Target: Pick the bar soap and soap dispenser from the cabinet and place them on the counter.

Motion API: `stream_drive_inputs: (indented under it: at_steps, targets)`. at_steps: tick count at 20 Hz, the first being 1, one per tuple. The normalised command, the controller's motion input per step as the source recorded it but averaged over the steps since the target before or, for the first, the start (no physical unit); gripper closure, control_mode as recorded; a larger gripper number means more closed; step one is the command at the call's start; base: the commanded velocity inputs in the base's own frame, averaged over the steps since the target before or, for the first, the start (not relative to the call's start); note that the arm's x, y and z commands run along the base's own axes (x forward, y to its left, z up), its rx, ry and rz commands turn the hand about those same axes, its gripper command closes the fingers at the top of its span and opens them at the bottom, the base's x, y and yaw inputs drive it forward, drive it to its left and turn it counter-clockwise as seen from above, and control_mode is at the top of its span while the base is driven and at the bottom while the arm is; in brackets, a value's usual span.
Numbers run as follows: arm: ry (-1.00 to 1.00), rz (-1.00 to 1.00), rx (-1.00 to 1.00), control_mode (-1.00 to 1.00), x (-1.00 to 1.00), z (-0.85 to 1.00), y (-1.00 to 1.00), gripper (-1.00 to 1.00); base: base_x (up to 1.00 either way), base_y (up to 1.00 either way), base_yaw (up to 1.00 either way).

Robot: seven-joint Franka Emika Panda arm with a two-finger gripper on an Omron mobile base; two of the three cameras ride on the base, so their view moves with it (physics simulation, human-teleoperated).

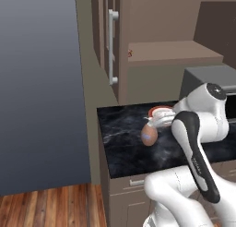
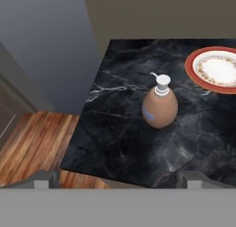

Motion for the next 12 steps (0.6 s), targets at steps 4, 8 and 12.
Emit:
stream_drive_inputs:
  at_steps: [4, 8, 12]
  targets:
    - [0.00, 0.07, -0.02, -1.00, -0.05, 0.36, -0.12, -1.00, 0.00, 0.00, 0.00]
    - [-0.01, 0.05, -0.05, -1.00, -0.06, 0.43, -0.02, -1.00, 0.00, 0.00, 0.00]
    - [-0.04, 0.07, -0.06, -1.00, -0.24, 0.40, 0.00, -1.00, 0.00, 0.00, 0.00]
